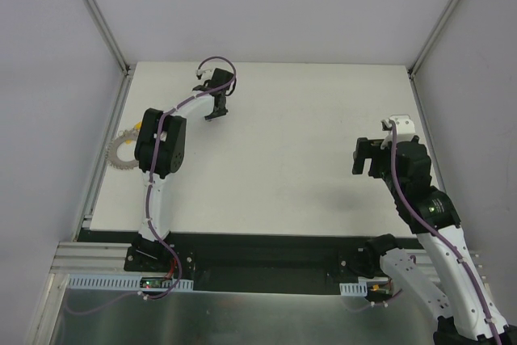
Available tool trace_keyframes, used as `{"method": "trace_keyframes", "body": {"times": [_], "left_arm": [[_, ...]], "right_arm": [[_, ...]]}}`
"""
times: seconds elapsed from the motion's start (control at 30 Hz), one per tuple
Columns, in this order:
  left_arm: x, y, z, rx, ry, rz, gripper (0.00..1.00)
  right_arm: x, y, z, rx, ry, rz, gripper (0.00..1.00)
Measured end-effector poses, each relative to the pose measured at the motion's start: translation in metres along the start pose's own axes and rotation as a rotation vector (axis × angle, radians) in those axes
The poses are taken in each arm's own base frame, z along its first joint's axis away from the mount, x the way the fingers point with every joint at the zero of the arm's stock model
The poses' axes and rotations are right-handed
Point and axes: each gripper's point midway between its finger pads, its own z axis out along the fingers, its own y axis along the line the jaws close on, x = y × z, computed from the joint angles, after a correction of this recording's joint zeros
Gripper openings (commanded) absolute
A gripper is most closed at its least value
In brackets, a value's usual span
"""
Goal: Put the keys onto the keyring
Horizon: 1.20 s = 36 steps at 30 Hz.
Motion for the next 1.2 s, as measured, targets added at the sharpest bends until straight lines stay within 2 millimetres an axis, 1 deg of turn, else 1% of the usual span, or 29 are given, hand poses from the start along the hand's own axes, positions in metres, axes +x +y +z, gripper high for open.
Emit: {"method": "trace_keyframes", "body": {"times": [0.3, 0.6, 0.67, 0.93, 1.2], "left_arm": [[-0.002, 0.007, -0.001, -0.029, -0.014, 0.002, 0.27], [-0.016, 0.011, -0.013, -0.042, -0.057, -0.012, 0.27], [-0.018, 0.012, -0.014, -0.047, -0.062, -0.013, 0.24], [-0.011, 0.017, -0.011, -0.062, -0.045, -0.005, 0.20], [-0.010, 0.022, -0.009, -0.056, -0.026, -0.013, 0.19]], "right_arm": [[0.002, 0.000, 0.000, 0.001, 0.007, -0.004, 0.96], [0.002, 0.000, 0.000, 0.001, 0.007, -0.004, 0.96], [0.002, 0.000, 0.000, 0.001, 0.007, -0.004, 0.96], [0.002, 0.000, 0.000, 0.001, 0.007, -0.005, 0.96], [0.002, 0.000, 0.000, 0.001, 0.008, -0.005, 0.96]]}}
